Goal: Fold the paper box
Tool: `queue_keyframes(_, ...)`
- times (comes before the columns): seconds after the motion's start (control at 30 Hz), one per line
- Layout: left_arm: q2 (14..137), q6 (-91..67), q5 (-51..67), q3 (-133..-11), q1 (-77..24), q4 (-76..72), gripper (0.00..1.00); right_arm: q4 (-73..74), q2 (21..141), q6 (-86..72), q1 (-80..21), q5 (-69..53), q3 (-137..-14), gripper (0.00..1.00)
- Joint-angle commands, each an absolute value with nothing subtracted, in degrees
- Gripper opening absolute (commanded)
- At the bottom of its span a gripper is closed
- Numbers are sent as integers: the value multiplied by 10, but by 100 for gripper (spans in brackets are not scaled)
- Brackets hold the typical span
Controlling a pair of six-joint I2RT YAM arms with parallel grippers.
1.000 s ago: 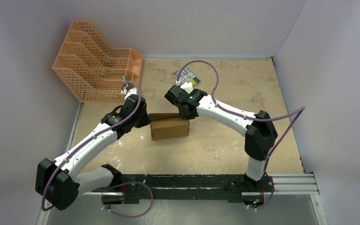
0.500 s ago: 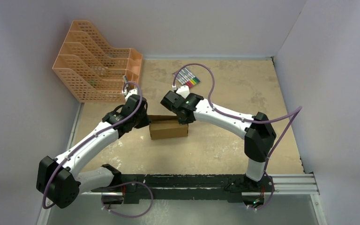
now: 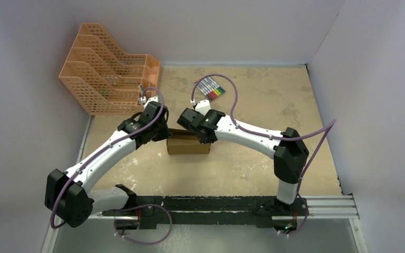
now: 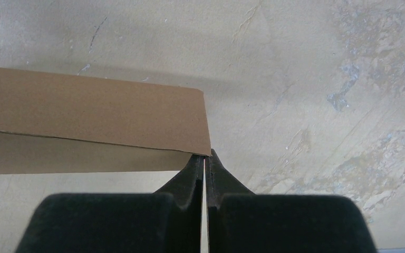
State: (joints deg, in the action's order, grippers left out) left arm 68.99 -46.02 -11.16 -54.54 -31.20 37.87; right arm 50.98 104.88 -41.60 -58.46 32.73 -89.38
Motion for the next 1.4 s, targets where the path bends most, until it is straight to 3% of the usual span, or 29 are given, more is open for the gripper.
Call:
queue_keyframes(0.0, 686, -435, -109, -573, -316, 380, 4, 518, 1071, -437, -594, 308, -882, 0)
queue_keyframes(0.33, 703, -376, -145, -591, -315, 452, 3, 518, 1073, -434, -594, 311, -885, 0)
queue_keyframes(0.93, 709, -397, -113, -568, -316, 424, 3, 521, 1077, -435, -594, 316, -890, 0)
queue_keyframes(1.37, 716, -386, -156, -585, -322, 456, 3, 521, 1080, -434, -594, 317, -894, 0)
